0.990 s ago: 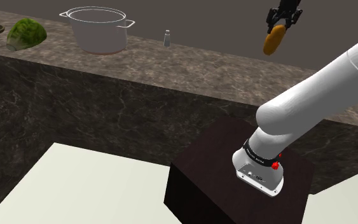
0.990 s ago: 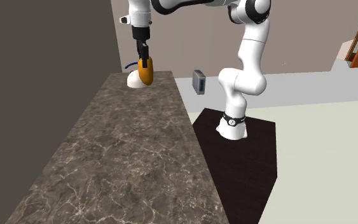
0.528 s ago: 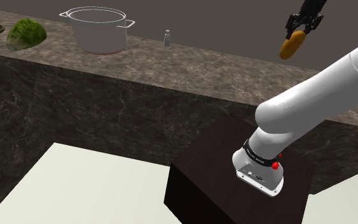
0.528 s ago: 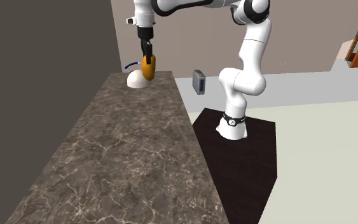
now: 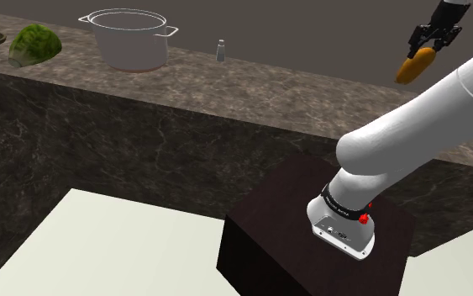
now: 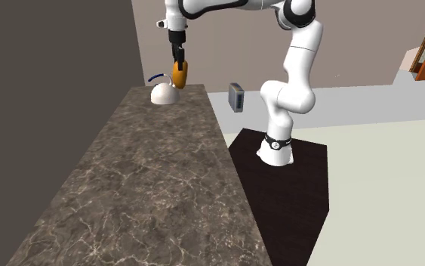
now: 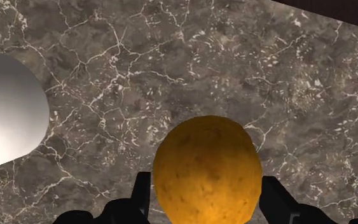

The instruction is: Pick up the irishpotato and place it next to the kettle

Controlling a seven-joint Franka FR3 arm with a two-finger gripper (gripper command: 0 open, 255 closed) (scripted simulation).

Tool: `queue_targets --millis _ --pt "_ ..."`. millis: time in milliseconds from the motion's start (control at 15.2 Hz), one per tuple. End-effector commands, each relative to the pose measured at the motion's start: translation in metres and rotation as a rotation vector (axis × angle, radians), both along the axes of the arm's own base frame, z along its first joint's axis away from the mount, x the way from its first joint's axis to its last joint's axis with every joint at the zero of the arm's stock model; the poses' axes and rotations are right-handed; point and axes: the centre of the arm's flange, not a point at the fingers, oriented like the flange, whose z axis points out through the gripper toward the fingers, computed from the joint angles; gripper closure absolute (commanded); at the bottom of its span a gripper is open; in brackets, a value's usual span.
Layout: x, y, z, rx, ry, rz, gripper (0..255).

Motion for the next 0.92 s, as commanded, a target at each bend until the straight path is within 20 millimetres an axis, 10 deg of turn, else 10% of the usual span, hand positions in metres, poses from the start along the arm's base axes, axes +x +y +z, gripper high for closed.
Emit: queue_targets --millis 0,858 --pt "-0.026 -0.009 0.002 0.000 0.000 0.002 255" --pt "-0.183 -0.078 0.002 0.000 0.000 0.002 255"
